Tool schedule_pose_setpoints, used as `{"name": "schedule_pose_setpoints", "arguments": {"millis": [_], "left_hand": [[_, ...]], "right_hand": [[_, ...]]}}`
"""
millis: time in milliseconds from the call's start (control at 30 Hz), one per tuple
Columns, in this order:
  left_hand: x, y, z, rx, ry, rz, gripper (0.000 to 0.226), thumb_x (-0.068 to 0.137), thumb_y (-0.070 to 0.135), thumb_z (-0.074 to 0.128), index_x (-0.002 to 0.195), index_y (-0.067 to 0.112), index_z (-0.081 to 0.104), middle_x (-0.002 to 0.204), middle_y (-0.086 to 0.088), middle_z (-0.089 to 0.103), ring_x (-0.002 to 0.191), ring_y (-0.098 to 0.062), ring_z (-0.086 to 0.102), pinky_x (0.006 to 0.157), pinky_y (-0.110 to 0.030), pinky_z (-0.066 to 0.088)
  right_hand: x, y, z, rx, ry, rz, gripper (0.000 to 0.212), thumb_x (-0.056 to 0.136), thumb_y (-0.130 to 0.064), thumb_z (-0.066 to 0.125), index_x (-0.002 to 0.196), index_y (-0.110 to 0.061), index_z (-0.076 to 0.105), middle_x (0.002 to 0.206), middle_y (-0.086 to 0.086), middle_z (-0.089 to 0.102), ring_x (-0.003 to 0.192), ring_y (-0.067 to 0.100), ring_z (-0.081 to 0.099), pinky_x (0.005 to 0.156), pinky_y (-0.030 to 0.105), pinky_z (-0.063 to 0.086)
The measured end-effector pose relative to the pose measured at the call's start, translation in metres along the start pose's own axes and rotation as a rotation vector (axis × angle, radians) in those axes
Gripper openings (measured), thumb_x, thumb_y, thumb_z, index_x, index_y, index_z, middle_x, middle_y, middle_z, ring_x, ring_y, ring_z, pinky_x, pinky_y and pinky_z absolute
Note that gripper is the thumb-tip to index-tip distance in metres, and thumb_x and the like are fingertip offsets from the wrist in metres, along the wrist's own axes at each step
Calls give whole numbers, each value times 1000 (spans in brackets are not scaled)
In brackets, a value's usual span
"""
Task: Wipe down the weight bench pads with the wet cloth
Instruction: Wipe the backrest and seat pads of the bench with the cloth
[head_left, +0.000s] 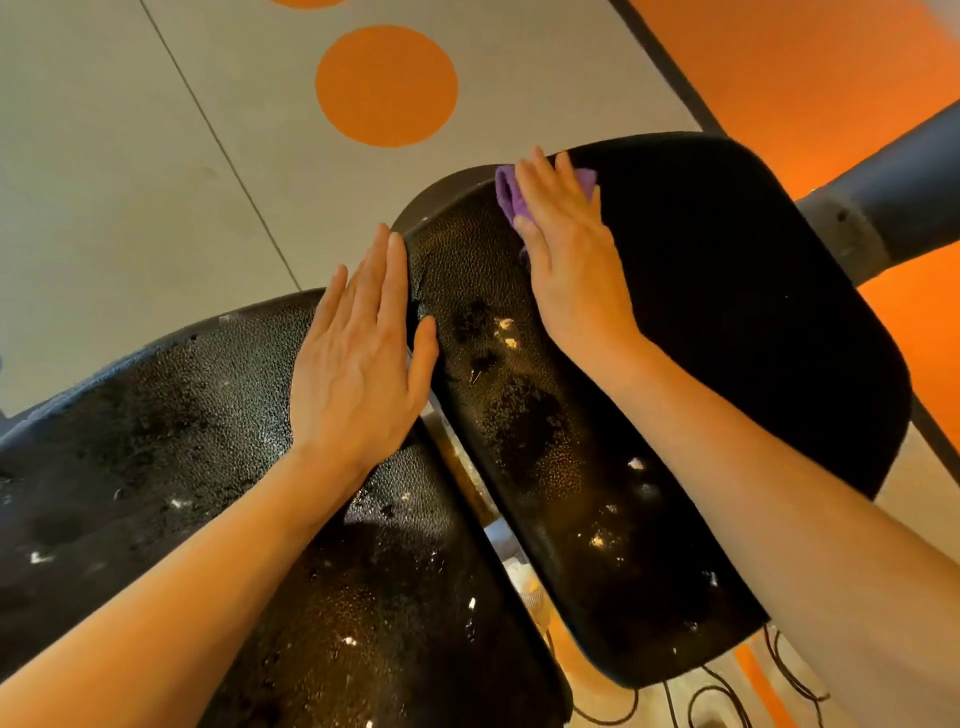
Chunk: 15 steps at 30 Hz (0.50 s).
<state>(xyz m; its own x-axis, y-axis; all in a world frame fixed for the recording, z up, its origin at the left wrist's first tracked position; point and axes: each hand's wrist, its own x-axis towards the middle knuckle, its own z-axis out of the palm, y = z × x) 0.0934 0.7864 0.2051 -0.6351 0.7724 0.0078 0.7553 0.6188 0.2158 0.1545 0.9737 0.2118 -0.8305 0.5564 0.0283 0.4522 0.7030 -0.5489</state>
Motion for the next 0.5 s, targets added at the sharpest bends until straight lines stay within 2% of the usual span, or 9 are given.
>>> {"name": "schedule_pose_setpoints", "arguments": {"millis": [133,200,267,300,333,367,400,467,500], "left_hand": [[0,-2,1,-2,7,13,64,106,40,24,157,5,7,165,-13,11,153,-21,15,126,-35,7],[0,-2,0,-8,19,16,64,106,39,25,157,4,8,165,-14,12,152,-23,17,126,-36,9],[-1,-2,0,-20,23,22,64,106,39,26,157,4,9,165,-14,13,152,-23,18,126,-37,10],[-1,-1,0,-25,20,24,64,106,40,25,157,4,9,165,-14,13,152,-23,18,126,-36,9],[-1,-2,0,-29,18,23,64,106,41,23,157,5,9,165,-14,13,152,-22,17,126,-35,8],[-1,-4,0,-32,12,24,65,105,42,23,157,5,8,165,-13,12,152,-22,16,126,-34,6],[0,-6,0,-36,0,30,66,105,43,22,157,6,7,165,-13,10,153,-22,14,126,-34,4],[1,-9,-3,-56,-35,60,68,104,45,22,158,7,6,166,-11,7,153,-21,9,126,-36,3],[0,-12,-6,-62,-48,78,69,103,46,22,158,8,5,166,-10,5,154,-21,7,126,-37,2]], "right_hand": [[-122,22,-26,-100,-153,-170,55,95,-6,42,147,-10,24,155,5,21,146,19,11,118,45,20],[-161,31,-35,-121,-209,-195,59,93,-5,47,147,-10,23,155,4,22,146,16,10,118,44,22],[-137,23,-35,-4,-242,-165,48,95,-9,41,142,-2,32,151,4,27,143,10,12,120,25,15],[-111,13,-30,81,-233,-110,42,97,-7,37,137,5,36,146,8,31,140,11,20,116,14,16],[-78,9,-23,152,-190,-61,39,97,-2,35,133,12,38,143,15,36,134,16,29,109,12,25],[-44,1,-18,146,-130,11,38,98,-1,35,133,13,38,143,21,38,132,20,34,105,19,32],[-21,-8,-13,152,-71,99,39,99,-5,36,137,8,37,146,22,35,137,23,31,108,28,32],[-24,-6,-3,28,25,49,45,99,-11,39,143,-5,31,153,13,26,145,25,16,118,46,20],[-48,-2,-4,-22,1,-10,48,98,-9,41,144,-8,30,154,10,25,145,24,14,118,48,18]]}}
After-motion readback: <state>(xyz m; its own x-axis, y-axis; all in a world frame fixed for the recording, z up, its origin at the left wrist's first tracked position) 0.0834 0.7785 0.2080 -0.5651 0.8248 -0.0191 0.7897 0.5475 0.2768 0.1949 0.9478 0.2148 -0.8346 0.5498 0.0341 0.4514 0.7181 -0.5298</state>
